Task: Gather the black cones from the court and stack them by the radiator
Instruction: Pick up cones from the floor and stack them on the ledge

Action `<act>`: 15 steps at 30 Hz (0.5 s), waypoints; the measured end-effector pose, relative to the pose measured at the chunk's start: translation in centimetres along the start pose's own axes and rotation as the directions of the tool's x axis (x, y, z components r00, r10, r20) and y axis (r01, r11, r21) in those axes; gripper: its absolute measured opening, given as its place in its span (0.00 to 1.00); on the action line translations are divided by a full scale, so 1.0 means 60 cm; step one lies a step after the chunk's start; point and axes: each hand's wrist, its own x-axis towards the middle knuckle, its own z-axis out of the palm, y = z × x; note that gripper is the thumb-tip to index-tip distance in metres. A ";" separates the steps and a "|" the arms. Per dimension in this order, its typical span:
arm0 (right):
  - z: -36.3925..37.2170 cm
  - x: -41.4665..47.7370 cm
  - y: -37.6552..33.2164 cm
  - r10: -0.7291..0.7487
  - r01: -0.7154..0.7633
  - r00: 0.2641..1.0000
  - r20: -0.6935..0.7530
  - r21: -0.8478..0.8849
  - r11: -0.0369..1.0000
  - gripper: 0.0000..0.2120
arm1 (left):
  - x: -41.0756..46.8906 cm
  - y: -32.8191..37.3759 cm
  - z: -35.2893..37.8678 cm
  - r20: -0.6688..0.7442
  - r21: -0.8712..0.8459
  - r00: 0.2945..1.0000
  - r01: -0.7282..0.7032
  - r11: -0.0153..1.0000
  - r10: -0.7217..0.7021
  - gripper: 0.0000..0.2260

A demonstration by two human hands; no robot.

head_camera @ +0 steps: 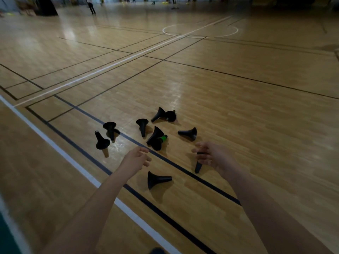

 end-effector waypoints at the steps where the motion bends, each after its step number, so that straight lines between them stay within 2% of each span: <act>1: 0.001 0.011 -0.006 0.006 -0.006 1.000 0.005 0.001 1.000 0.09 | 0.010 0.004 0.002 -0.003 -0.004 1.000 0.002 1.000 -0.002 0.09; 9: 0.032 0.136 -0.048 0.048 -0.047 0.998 0.034 -0.019 0.999 0.09 | 0.132 0.022 0.001 0.004 -0.004 0.999 0.046 0.999 -0.046 0.10; 15: 0.092 0.262 -0.108 0.036 -0.034 0.998 0.051 -0.051 0.998 0.10 | 0.272 0.045 -0.058 -0.019 -0.027 0.999 0.050 0.998 -0.050 0.10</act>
